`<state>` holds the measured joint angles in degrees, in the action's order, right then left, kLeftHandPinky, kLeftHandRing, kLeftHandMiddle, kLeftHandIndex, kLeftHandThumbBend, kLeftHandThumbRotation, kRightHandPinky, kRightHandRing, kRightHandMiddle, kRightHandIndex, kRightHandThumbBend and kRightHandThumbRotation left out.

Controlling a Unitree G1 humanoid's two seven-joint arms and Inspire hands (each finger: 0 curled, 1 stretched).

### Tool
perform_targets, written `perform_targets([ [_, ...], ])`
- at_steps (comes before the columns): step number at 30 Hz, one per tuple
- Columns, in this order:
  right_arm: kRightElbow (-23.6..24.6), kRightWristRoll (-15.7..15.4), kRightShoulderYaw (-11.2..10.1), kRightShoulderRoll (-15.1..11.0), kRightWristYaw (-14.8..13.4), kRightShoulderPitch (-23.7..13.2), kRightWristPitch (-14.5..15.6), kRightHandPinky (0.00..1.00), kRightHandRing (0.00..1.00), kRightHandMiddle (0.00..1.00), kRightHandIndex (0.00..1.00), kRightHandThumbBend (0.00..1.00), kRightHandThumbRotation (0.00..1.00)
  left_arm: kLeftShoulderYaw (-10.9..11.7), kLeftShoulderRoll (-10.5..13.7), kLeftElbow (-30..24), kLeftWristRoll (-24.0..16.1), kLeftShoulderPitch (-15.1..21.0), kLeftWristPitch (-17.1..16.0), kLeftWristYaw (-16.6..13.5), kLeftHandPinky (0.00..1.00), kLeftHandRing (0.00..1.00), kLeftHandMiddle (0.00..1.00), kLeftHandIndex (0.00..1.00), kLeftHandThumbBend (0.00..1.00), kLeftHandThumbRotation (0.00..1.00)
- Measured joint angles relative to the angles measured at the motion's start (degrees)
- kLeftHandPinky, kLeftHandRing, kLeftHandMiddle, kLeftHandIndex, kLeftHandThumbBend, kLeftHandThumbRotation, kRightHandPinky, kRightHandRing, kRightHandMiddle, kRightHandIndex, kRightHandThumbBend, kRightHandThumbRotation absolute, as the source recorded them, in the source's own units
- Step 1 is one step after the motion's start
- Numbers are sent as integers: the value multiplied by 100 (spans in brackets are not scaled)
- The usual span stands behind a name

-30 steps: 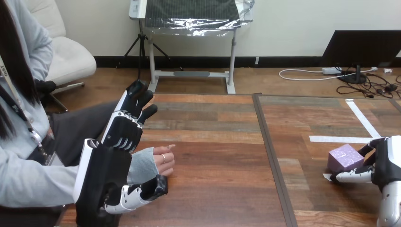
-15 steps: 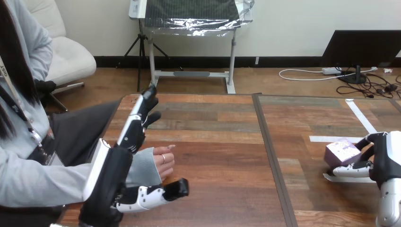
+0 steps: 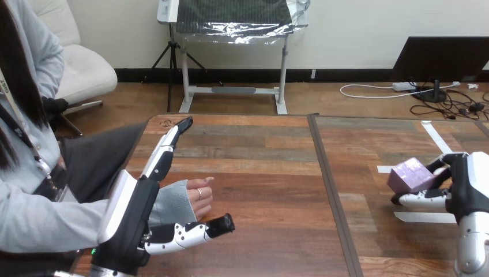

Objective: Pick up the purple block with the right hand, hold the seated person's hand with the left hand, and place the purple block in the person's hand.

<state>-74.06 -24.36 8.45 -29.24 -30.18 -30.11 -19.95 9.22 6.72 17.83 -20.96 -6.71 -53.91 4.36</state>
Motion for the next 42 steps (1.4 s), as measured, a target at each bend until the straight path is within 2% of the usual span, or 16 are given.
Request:
perform_targets([
  [10, 165, 60, -3, 70, 4, 0, -232, 8, 12, 20, 25, 45, 1, 32, 212, -167, -676, -6, 434, -592, 92, 96, 94, 95, 100, 50],
  [22, 410, 174, -21, 265, 8, 8, -475, 8, 12, 19, 23, 45, 0, -16, 453, -369, -1301, -6, 1030, -1054, 91, 97, 95, 95, 100, 47],
  [42, 1062, 330, -31, 563, 283, 125, -665, 9, 13, 20, 24, 42, 0, -320, 1048, -433, -1808, 8, 1856, -1273, 88, 93, 94, 94, 100, 45],
])
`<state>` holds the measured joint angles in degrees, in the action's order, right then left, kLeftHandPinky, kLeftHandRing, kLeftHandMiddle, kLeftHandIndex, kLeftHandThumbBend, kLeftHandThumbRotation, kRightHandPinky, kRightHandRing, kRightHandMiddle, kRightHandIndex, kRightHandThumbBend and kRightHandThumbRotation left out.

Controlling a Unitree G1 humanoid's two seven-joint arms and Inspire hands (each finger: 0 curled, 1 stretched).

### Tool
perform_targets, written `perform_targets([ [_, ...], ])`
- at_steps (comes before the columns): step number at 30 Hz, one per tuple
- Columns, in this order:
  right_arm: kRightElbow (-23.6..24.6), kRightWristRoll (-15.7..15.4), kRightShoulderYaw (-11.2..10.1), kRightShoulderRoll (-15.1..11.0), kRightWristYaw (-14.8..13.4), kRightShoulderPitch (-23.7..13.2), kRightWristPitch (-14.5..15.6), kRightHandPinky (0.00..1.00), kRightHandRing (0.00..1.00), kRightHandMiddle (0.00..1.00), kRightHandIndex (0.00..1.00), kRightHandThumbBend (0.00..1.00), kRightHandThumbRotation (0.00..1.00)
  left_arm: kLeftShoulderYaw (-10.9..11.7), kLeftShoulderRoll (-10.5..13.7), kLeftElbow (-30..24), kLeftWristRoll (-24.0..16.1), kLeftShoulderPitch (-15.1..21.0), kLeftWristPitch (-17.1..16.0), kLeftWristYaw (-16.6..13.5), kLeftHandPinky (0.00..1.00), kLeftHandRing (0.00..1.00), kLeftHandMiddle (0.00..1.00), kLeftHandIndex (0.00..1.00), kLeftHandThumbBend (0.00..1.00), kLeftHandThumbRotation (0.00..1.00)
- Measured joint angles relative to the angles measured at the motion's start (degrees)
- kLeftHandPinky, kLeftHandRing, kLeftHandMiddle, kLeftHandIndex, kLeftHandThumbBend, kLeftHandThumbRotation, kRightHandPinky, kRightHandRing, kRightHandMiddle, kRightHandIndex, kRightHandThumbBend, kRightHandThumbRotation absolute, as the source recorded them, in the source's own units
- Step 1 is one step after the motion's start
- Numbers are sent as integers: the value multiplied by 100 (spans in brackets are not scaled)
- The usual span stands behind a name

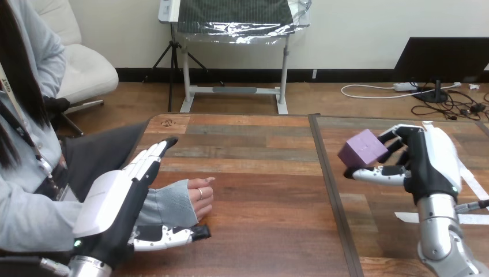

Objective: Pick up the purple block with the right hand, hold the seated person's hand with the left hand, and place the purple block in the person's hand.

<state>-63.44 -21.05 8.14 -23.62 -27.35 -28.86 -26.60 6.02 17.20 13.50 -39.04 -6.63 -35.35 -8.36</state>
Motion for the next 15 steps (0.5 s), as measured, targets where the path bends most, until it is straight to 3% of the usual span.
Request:
perform_targets([
  [15, 638, 139, -44, 201, 210, 324, -46, 9, 13, 20, 24, 42, 0, -222, 623, 55, -192, 73, 453, -3, 87, 92, 92, 91, 100, 43],
])
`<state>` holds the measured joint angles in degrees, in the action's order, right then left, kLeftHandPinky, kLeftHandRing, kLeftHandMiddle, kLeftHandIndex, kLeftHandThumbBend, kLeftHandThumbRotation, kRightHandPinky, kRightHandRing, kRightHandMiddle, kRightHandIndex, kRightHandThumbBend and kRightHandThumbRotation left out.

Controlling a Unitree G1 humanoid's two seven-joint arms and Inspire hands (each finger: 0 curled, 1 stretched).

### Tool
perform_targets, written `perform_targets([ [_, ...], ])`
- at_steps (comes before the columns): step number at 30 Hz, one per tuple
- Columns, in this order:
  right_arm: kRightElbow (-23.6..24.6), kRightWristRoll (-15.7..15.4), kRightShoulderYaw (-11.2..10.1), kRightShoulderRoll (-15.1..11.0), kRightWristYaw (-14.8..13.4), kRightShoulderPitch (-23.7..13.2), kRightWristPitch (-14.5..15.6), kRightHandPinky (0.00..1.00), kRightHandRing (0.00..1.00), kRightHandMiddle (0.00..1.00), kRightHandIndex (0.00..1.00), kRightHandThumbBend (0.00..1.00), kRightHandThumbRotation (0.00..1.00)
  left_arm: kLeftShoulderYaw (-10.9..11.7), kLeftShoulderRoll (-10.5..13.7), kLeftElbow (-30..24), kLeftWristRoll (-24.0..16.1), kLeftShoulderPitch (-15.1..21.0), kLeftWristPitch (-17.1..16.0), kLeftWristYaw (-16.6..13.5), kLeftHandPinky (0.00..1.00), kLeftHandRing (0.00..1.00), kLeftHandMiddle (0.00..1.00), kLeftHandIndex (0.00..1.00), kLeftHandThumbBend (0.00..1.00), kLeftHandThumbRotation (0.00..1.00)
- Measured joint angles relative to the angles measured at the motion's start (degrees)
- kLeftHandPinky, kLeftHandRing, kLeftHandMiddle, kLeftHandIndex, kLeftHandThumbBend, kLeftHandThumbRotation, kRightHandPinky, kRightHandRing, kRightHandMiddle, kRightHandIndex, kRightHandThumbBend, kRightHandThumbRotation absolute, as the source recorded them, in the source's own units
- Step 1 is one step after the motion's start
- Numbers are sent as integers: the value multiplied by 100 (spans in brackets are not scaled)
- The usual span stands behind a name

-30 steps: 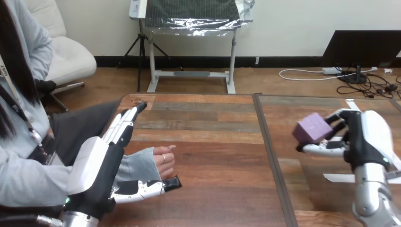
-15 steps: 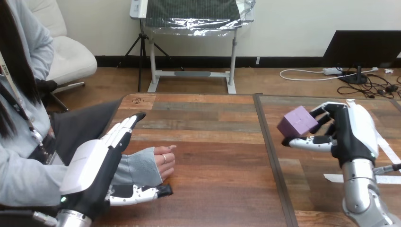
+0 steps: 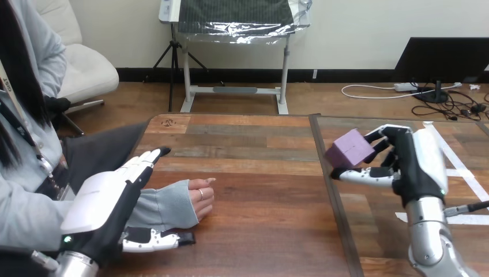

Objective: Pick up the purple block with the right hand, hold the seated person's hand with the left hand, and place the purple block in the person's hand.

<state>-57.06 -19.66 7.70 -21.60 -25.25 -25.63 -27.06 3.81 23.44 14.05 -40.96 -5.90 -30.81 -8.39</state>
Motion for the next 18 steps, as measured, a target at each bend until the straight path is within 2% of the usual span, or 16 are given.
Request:
perform_targets([
  [6, 237, 95, -29, 109, 134, 137, 7, 9, 13, 20, 24, 41, 0, -99, 204, 75, -1, 74, 162, 10, 86, 90, 90, 89, 100, 39],
  [18, 482, 101, -34, 285, 154, 331, 7, 11, 15, 21, 24, 41, 0, -307, 580, 261, -15, 250, 268, 9, 83, 87, 86, 86, 100, 37],
])
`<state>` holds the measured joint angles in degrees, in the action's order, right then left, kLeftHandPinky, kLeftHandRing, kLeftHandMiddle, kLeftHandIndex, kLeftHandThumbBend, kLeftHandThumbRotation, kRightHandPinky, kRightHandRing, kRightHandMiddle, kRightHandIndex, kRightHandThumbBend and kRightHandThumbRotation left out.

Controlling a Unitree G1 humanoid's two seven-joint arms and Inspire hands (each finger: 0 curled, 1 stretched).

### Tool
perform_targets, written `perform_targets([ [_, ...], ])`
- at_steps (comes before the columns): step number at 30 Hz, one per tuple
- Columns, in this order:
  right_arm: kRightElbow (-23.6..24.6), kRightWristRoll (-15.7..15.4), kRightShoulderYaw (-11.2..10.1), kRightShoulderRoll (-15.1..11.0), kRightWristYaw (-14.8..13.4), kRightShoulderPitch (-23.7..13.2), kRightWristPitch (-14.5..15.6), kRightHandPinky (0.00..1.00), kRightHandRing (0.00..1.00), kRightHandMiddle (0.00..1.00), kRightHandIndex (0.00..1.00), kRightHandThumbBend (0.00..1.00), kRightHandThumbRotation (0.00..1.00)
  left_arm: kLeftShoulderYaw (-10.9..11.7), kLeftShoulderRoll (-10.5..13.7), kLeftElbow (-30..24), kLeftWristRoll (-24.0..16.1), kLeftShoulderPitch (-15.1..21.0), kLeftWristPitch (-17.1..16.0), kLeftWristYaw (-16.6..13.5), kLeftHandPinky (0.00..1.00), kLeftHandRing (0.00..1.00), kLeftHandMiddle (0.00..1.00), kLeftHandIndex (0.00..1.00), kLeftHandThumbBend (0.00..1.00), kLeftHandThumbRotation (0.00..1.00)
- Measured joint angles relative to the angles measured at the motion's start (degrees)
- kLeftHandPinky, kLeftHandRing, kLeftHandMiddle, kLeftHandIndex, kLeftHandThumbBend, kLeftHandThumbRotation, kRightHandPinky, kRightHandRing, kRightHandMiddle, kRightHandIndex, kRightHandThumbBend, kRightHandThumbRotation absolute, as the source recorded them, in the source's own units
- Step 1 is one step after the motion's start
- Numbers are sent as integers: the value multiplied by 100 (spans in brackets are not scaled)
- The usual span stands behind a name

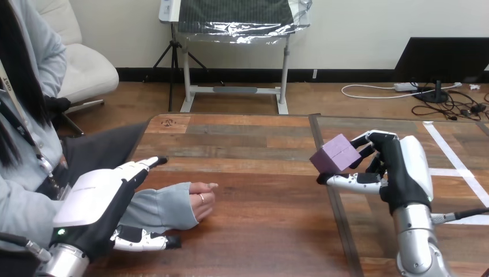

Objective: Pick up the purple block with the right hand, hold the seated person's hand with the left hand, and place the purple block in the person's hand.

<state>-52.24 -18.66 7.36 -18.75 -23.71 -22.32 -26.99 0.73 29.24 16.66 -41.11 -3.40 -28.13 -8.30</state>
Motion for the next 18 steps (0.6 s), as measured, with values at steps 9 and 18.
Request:
perform_targets([
  [9, 193, 8, -8, 92, 112, 129, -2, 10, 13, 20, 25, 40, 0, -161, 218, 246, -57, 142, 10, -80, 80, 85, 84, 84, 100, 36],
  [18, 443, 72, -11, 125, 271, 298, -1, 8, 12, 18, 24, 39, 0, -299, 359, 505, -208, 225, 21, -239, 78, 82, 81, 82, 100, 32],
])
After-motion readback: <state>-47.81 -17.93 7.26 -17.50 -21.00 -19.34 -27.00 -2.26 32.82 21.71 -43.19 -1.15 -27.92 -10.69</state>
